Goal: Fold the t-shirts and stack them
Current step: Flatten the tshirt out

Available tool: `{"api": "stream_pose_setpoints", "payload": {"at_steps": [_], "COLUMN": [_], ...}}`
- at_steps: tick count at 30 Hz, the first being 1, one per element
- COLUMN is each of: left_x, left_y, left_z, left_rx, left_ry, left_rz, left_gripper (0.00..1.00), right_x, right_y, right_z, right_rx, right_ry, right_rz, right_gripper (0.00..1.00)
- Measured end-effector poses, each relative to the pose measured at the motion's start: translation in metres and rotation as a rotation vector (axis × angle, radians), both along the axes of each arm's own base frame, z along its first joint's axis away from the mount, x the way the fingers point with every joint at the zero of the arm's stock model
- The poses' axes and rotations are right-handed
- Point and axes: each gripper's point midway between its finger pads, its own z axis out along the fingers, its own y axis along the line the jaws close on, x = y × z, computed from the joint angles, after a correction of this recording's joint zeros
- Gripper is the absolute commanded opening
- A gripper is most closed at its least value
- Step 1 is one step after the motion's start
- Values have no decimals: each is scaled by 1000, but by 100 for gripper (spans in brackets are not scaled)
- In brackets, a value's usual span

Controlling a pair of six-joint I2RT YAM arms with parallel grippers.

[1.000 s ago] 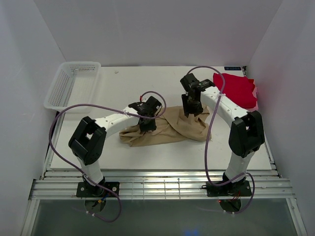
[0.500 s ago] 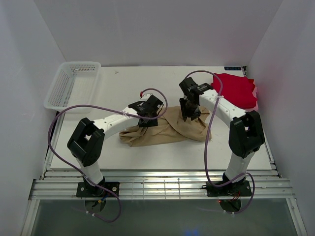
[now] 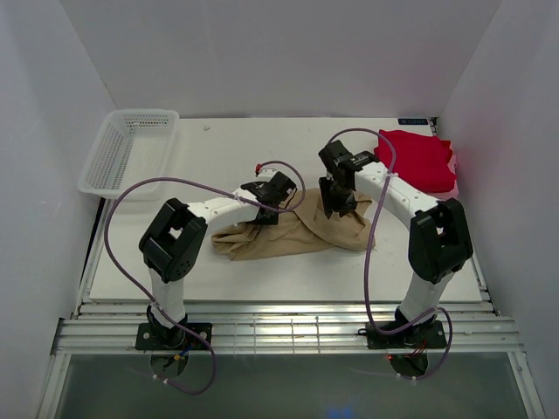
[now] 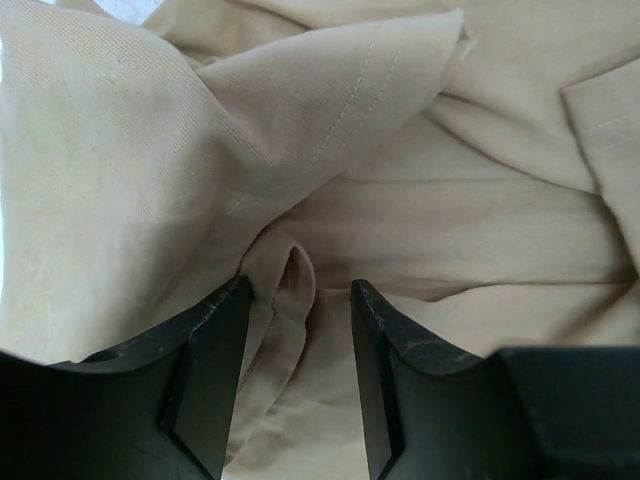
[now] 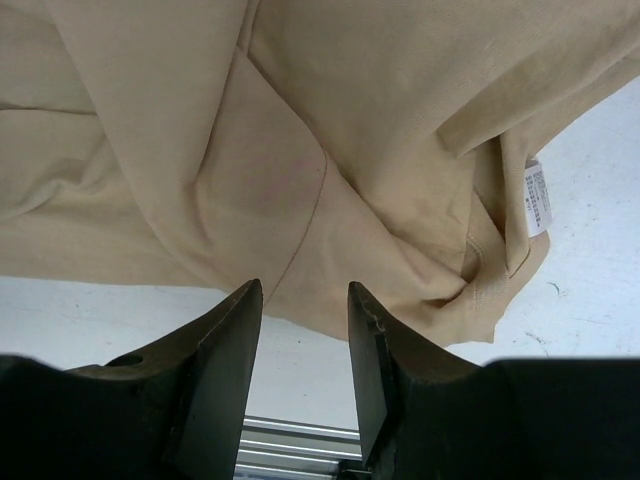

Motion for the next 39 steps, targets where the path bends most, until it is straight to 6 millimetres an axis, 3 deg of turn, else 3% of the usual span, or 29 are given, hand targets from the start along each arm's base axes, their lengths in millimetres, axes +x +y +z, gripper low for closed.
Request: {"api": "stream_pose_setpoints", "payload": {"at_steps": [9,15,24,31,36,39], "left_x": [1,6,10,15,16,17], "left_y": [4,7,7,9,13,14], "left_z": [-3,1,5,8,7,7], "left_rx": [28,45,38,26,23,18], "left_ry": [-4,-25,-36,-41,-35,-33], "left_rz": [6,14,25,44,58,64], "left_gripper": [45,45,43,41,40,40], "right_x": [-6,-2,49,71,66,49], "right_y": [-4,0,39,53,61,64], "right_z": [-3,-4,-22,-40,-37,-30], "right_rx": [-2,13,72,75,125,165], "right_ry": [4,-7,-29,-22,-21,-12], "right_rz": [-2,1,16,20,47,86], "right_gripper": [46,45,45,43,44,44]}}
